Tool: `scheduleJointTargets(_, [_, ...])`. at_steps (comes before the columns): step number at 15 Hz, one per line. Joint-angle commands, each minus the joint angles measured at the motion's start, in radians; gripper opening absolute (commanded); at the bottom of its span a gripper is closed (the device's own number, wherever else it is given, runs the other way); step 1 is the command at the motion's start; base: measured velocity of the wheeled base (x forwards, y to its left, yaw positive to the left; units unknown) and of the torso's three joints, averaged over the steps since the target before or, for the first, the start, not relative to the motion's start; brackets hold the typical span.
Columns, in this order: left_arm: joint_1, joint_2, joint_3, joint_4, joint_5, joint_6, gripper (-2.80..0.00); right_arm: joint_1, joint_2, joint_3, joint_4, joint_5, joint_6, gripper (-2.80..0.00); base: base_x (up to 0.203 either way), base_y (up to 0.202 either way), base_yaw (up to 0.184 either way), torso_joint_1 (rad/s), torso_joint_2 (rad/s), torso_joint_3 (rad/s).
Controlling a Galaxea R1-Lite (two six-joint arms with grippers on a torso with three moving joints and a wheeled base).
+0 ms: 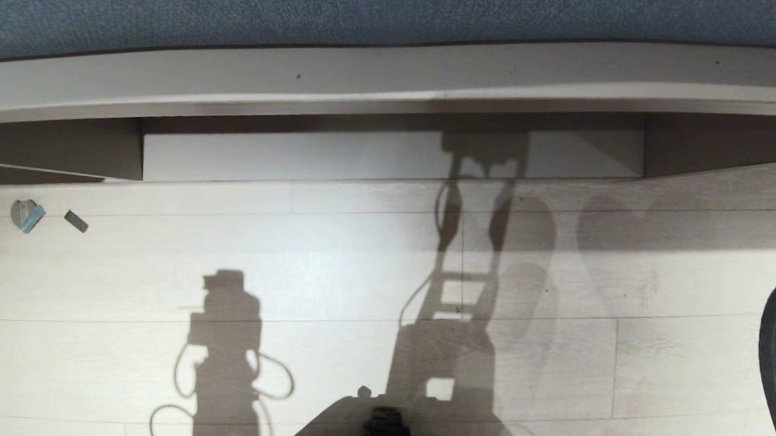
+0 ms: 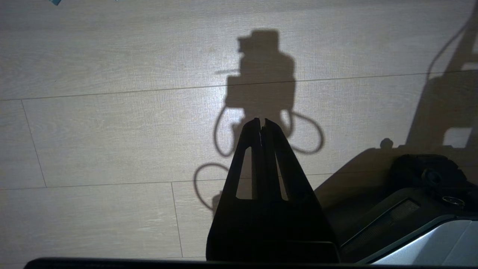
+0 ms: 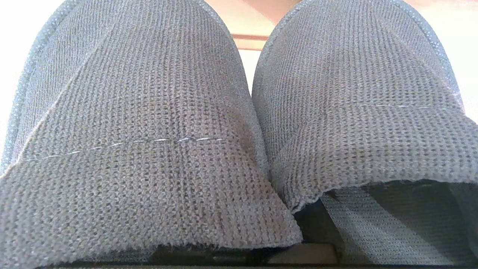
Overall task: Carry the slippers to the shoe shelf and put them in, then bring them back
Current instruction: Place the slippers on the floor
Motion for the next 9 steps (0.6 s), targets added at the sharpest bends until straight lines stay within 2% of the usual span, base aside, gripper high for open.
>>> scheduleJointTargets(1, [0.000,0.000,0.000,0.000,0.000,-0.001,-2.80,0.004,-0.113,0.055,-0.003,0.011,0.015,-2.80,0.000,0.000,0.000,0.000,0.00,0.000])
scheduleJointTargets(3, [0.000,0.000,0.000,0.000,0.000,-0.001,-2.80,0.019,-0.169,0.113,0.018,0.014,0.025,-2.80,0.000,0.000,0.000,0.000,0.00,0.000])
scheduleJointTargets(5, [0.000,0.000,0.000,0.000,0.000,-0.001,-2.80,0.026,-0.245,0.118,0.182,-0.022,0.013,-2.80,0.000,0.000,0.000,0.000,0.00,0.000])
scheduleJointTargets(7, [0.000,0.000,0.000,0.000,0.000,-0.001,-2.80,0.028,-0.314,0.119,0.341,-0.098,-0.004,-2.80,0.000,0.000,0.000,0.000,0.00,0.000])
scheduleJointTargets(9, [0.000,0.000,0.000,0.000,0.000,-0.001,-2.80,0.029,-0.319,0.120,0.400,-0.101,0.002,-2.80,0.000,0.000,0.000,0.000,0.00,0.000])
